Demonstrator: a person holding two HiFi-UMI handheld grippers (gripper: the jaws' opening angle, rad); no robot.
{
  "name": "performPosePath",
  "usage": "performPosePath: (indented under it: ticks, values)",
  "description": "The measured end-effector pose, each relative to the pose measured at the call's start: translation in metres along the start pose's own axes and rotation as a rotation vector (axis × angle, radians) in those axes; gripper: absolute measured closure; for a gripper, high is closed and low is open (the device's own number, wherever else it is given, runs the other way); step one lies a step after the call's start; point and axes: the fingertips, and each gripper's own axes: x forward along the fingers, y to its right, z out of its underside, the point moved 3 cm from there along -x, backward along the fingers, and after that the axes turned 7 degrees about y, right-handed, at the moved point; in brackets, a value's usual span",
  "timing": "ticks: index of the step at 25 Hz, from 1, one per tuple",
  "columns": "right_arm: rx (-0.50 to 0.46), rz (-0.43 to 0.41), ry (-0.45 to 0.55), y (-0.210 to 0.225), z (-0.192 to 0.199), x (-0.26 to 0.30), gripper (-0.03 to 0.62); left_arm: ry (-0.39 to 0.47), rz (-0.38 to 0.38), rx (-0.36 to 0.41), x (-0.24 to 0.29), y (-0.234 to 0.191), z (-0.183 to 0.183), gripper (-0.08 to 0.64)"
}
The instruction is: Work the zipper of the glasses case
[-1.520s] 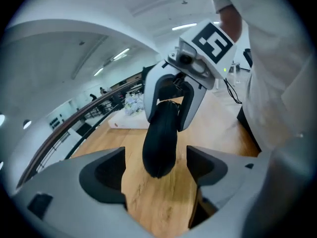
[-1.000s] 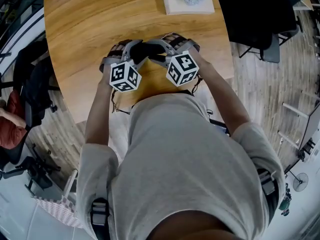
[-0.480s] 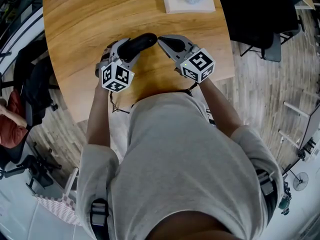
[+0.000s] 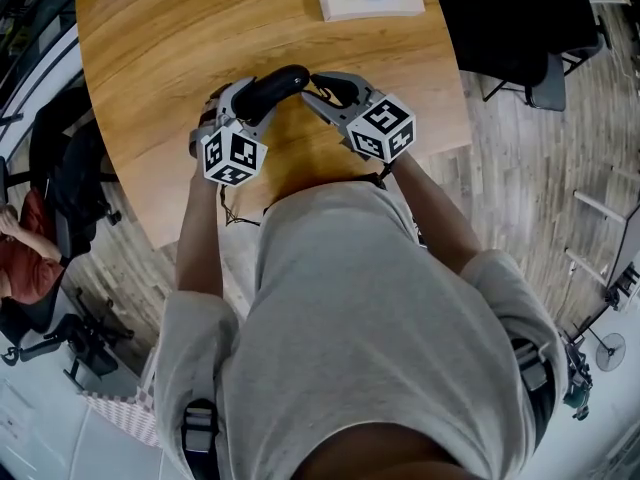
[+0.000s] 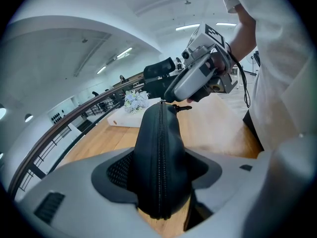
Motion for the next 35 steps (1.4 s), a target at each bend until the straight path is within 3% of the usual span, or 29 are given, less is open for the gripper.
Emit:
performPosePath:
  ticks: [6, 11, 24, 26, 32, 35]
  values:
    - [-0.006, 0.055, -0.05, 0.009, 0.011, 0.003, 0.483, -0.012, 0.007, -0.011, 0.006, 0.007, 0.001, 0.273]
    - [0.055, 0.048, -0.023, 0.009, 0.016, 0.0, 0.539, -0.023, 0.017, -0.005, 0.008, 0.012, 0.002, 0.273]
    - [0.135, 0.016, 0.011, 0.013, 0.017, -0.005, 0.546, -0.034, 0.026, 0.002, 0.014, 0.018, 0.007, 0.273]
    - [0.176, 0.015, 0.015, 0.014, 0.017, -0.005, 0.546, -0.036, 0.026, 0.003, 0.013, 0.018, 0.007, 0.273]
    - [0.435, -0.015, 0.042, 0.02, 0.029, -0.004, 0.546, -0.047, 0.03, 0.012, 0.017, 0.019, 0.011, 0.273]
    - [0.383, -0.016, 0.027, 0.018, 0.031, -0.006, 0.546, -0.049, 0.043, 0.011, 0.018, 0.022, 0.013, 0.273]
